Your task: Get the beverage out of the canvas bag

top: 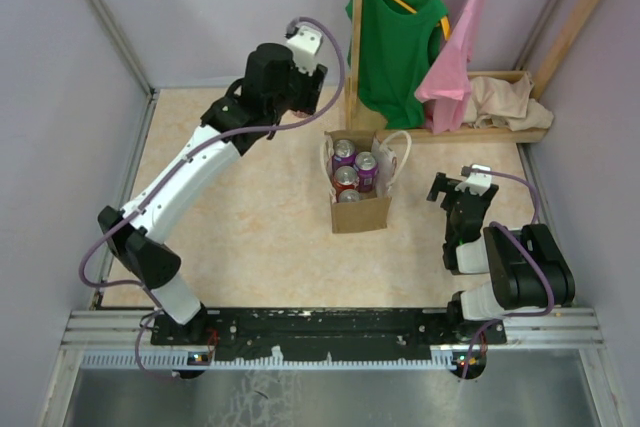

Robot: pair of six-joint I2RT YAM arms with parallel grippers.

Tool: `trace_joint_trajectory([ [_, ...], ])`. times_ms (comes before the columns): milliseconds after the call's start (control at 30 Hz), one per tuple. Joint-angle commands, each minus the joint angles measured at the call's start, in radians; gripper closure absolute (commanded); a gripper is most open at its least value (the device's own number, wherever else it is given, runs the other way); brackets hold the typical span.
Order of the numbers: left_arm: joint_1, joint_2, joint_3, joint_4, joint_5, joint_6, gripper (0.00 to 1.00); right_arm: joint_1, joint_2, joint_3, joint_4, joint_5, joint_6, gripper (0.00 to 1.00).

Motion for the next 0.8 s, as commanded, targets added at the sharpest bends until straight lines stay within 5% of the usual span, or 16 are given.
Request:
trace_joint_trajectory([
  [0, 0.086, -0.061, -0.040, 0.073, -0.027, -0.084, 1.00, -0.001, 0.000, 0.027, 0.059, 0.011, -0.010, 0.01],
  [767, 0.282, -0.042, -0.520, 0.357, 0.105, -0.329, 1.00, -0.001, 0.001, 0.027, 0.060, 0.010, -0.010, 0.01],
])
